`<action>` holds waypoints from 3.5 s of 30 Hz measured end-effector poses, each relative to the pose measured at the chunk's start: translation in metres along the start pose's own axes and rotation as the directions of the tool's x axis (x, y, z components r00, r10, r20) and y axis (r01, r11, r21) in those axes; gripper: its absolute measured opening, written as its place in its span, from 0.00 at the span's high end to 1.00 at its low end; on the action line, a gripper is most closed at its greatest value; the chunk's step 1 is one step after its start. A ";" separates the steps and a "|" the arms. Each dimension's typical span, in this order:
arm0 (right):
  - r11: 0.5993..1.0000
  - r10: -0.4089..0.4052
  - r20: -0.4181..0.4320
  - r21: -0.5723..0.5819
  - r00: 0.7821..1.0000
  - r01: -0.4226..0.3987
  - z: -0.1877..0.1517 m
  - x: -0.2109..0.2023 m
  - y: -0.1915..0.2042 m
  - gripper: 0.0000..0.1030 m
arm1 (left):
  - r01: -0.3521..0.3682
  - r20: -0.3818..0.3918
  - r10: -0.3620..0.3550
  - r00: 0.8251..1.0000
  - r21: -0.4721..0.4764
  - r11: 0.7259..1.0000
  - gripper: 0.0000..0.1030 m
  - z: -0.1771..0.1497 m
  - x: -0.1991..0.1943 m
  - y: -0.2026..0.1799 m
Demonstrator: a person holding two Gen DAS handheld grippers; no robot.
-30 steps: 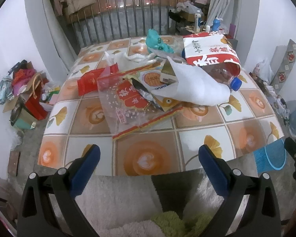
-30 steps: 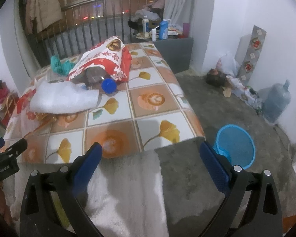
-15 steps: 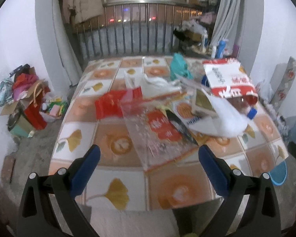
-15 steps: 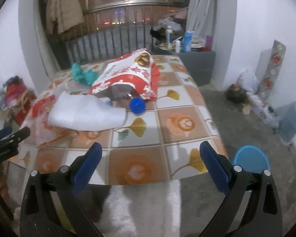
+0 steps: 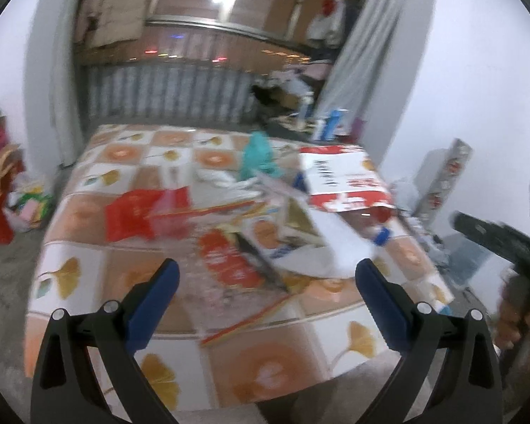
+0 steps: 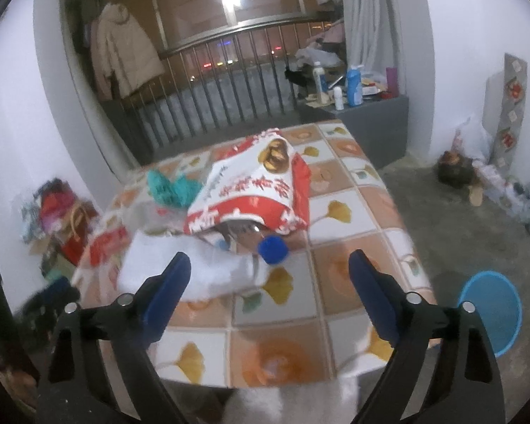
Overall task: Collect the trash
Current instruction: 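Grasp the white tissue with the right tool while the left grasps a clear plastic bag, then carry tissue and bag to the blue wastebasket and open both tools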
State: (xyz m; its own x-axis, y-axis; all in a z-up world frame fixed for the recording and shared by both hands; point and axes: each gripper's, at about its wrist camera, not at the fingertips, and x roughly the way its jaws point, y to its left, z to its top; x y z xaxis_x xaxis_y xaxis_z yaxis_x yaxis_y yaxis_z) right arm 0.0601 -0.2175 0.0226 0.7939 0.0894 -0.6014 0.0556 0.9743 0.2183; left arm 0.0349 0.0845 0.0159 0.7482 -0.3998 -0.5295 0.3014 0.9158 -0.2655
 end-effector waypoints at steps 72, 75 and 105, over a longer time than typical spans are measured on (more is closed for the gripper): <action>0.527 0.758 0.006 0.584 0.652 -0.618 -0.030 0.008 -0.036 1.00 | 0.225 0.172 -0.186 0.967 -0.245 0.943 0.99 0.041 -0.075 0.073; 0.529 0.741 0.064 0.557 0.669 -0.640 -0.030 -0.014 -0.056 1.00 | 0.277 0.182 -0.245 0.952 -0.179 0.944 0.99 0.054 -0.083 0.047; 0.440 -0.123 0.047 0.898 0.991 0.012 -0.157 -0.027 -0.431 0.96 | 0.731 -0.666 -0.414 0.620 0.298 0.614 0.99 -0.008 0.291 -0.510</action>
State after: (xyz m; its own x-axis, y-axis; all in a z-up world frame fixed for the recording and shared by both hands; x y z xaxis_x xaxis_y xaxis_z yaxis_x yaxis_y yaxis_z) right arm -0.0800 -0.6075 -0.1756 0.8084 -0.0412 -0.5872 0.5781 0.2437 0.7787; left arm 0.0942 -0.4996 -0.0094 -0.0547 -0.6534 -0.7550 0.9081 0.2818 -0.3097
